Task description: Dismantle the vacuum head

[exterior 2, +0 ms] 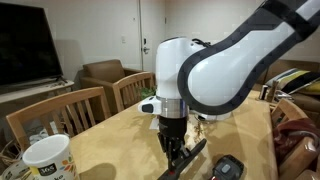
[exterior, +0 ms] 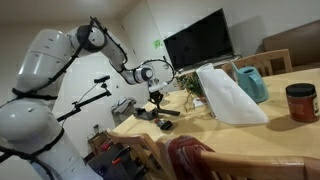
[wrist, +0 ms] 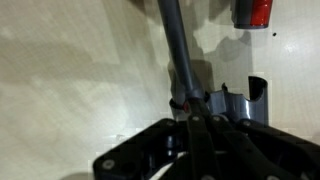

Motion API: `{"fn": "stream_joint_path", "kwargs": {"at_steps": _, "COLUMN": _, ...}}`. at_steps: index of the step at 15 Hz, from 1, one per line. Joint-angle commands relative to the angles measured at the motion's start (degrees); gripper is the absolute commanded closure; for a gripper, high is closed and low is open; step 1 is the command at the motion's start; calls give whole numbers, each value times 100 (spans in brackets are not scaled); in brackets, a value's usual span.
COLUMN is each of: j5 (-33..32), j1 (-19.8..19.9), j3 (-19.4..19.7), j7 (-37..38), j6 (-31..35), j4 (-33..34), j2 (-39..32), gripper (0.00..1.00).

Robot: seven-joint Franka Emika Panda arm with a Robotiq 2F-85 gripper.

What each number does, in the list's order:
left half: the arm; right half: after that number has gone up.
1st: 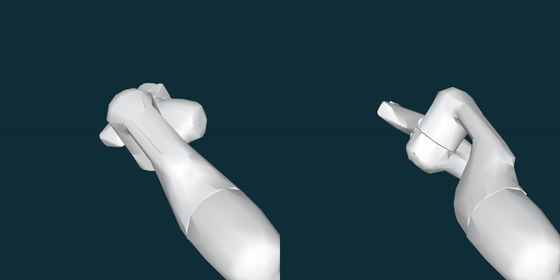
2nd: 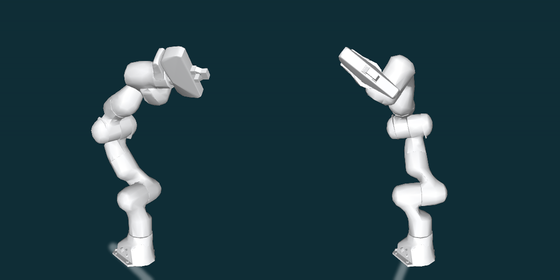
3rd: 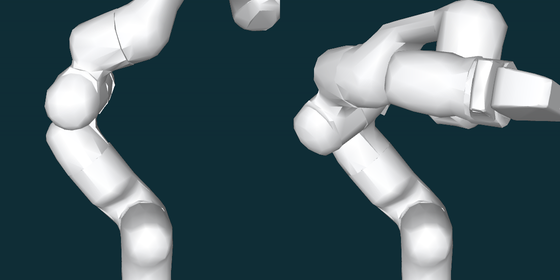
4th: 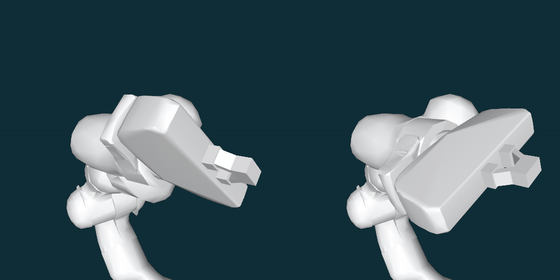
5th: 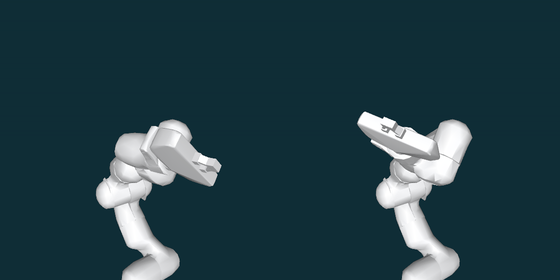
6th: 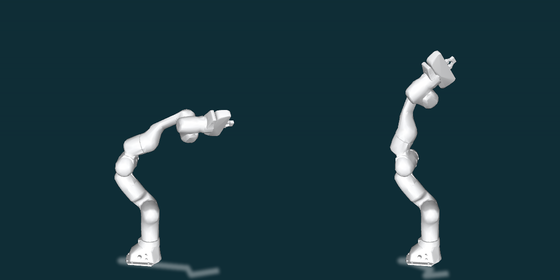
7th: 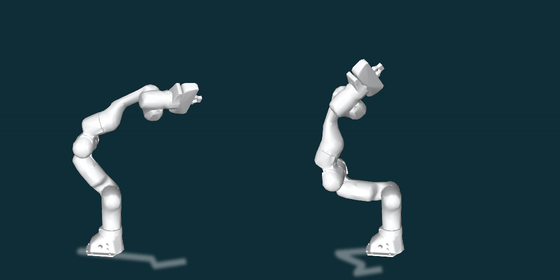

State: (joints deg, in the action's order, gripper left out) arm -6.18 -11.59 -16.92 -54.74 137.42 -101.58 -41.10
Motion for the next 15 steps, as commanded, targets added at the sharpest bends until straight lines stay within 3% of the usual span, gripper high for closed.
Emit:
{"fn": "stream_joint_path", "kwargs": {"at_steps": 1, "j5": -152, "j1": -108, "j3": 70, "j7": 126, "j6": -334, "j4": 310, "j2": -131, "gripper": 100}}
{"fn": "stream_joint_path", "kwargs": {"at_steps": 15, "j5": -132, "j1": -117, "j3": 82, "j7": 102, "j6": -619, "j4": 588, "j2": -351, "gripper": 100}}
